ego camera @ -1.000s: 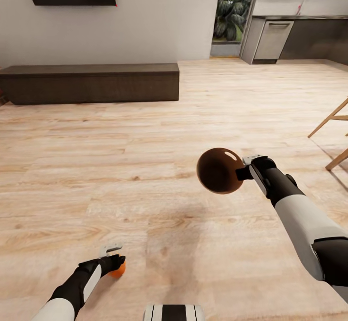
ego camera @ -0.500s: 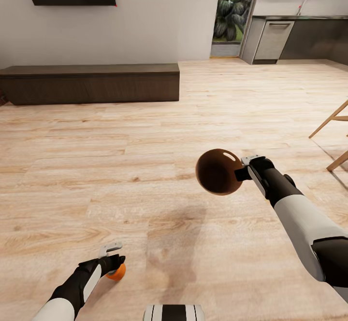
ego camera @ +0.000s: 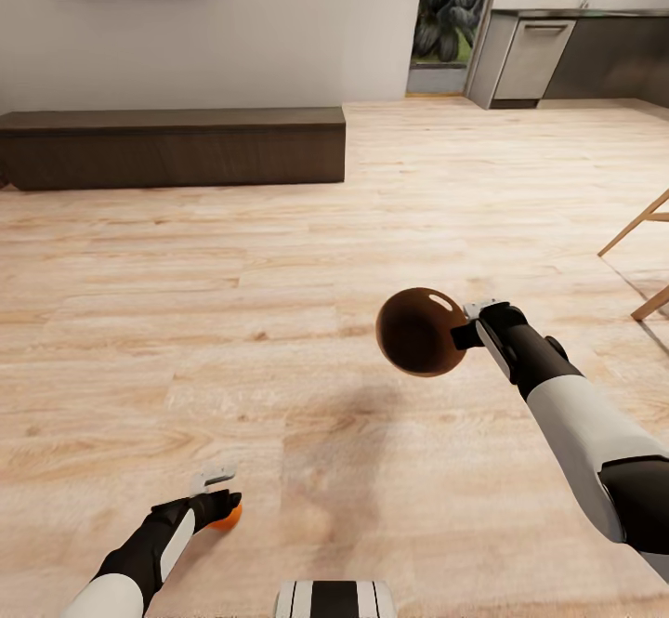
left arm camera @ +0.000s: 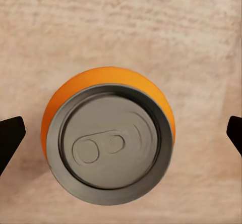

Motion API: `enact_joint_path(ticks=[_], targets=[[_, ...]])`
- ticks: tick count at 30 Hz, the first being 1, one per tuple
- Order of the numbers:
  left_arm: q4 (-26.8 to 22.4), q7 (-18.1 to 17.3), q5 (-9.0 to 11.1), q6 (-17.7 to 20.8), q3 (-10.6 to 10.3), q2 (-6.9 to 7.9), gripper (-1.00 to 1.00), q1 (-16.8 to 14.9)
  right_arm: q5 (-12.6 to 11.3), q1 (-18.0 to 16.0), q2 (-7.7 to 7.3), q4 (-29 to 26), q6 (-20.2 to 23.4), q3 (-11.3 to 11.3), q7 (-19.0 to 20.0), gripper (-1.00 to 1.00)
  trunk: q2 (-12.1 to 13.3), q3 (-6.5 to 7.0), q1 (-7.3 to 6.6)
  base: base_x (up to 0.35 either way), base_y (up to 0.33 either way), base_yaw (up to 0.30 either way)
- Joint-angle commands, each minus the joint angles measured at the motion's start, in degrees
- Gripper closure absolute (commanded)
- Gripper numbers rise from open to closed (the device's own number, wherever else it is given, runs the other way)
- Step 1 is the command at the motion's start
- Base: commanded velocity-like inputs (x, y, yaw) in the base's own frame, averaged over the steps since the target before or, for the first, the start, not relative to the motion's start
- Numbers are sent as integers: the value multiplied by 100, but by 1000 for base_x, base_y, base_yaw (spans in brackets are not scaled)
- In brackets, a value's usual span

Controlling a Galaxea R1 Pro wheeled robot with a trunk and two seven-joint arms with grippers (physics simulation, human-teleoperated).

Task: Put the three can of soda from the living room inside the tash can in the kitchen.

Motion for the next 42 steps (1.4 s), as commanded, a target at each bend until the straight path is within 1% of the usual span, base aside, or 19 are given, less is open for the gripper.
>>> enact_joint_path(ticks=[1, 12, 13, 37, 42], targets=[[0, 0, 0, -1, 0, 0, -100, 0, -23, -4, 1, -7, 0, -4, 2, 100, -2, -22, 1, 0, 0, 0], [6, 8, 1, -1, 5, 0, -100, 0, -23, -4, 1, 20, -1, -1, -7, 100, -2, -22, 1, 0, 0, 0], [3, 8, 1, -1, 4, 0, 100, 0, -23, -4, 1, 20, -1, -1, -7, 100, -2, -22, 1, 0, 0, 0], [6, 14, 0, -1, 0, -2, 100, 0, -23, -4, 7, 21, -1, -1, -7, 100, -2, -22, 1, 0, 0, 0], [41, 20, -20, 40, -1, -9, 100, 0, -21, 1, 47, 21, -1, -1, -10, 100, -2, -22, 1, 0, 0, 0]])
